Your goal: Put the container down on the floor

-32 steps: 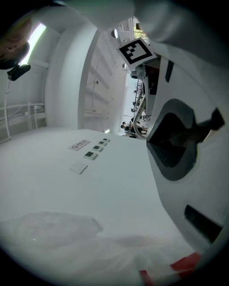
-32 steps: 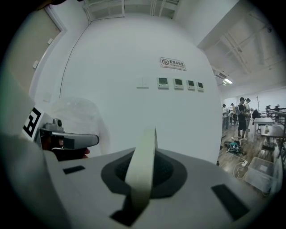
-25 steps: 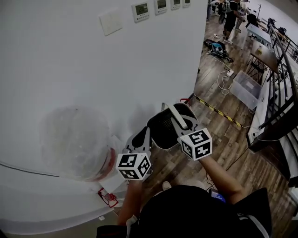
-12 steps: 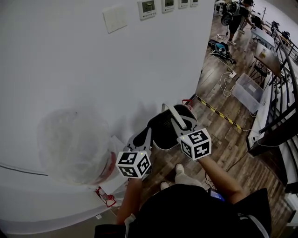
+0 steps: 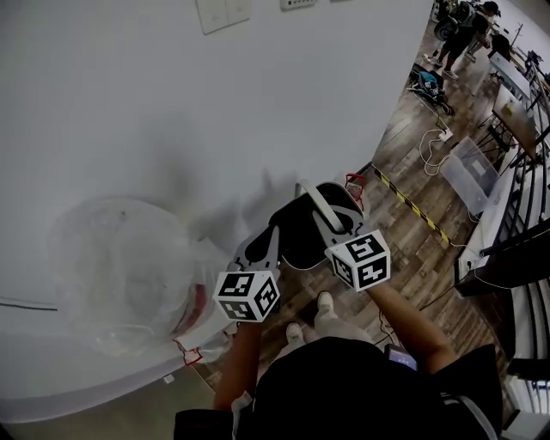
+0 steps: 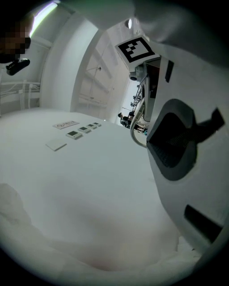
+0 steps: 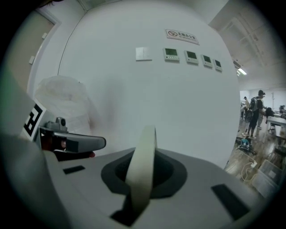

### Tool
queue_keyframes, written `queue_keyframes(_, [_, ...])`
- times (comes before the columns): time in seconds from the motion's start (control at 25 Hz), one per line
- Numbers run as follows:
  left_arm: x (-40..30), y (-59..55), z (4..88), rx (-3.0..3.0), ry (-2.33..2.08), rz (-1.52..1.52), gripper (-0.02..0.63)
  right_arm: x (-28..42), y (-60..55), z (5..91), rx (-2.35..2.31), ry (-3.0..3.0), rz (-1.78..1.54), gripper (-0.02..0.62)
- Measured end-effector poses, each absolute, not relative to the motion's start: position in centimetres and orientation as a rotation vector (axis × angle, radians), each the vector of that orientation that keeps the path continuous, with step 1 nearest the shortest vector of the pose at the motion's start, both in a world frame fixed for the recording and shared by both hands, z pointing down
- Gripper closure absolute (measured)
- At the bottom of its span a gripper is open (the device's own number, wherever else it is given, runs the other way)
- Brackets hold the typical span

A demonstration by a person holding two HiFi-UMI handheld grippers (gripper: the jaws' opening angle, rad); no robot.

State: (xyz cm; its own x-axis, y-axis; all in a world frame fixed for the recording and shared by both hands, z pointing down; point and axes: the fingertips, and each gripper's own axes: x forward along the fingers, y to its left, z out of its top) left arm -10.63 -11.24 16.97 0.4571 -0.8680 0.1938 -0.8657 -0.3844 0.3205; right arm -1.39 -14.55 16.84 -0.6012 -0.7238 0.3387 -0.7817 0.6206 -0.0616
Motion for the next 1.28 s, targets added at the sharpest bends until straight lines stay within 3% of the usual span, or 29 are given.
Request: queue_keyframes(1.28, [-9.6, -15.7, 38.1, 1.862, -1.424, 0.126, 0.592, -1.6, -19.5, 38.5, 0.960, -2.276, 0.638, 0.561])
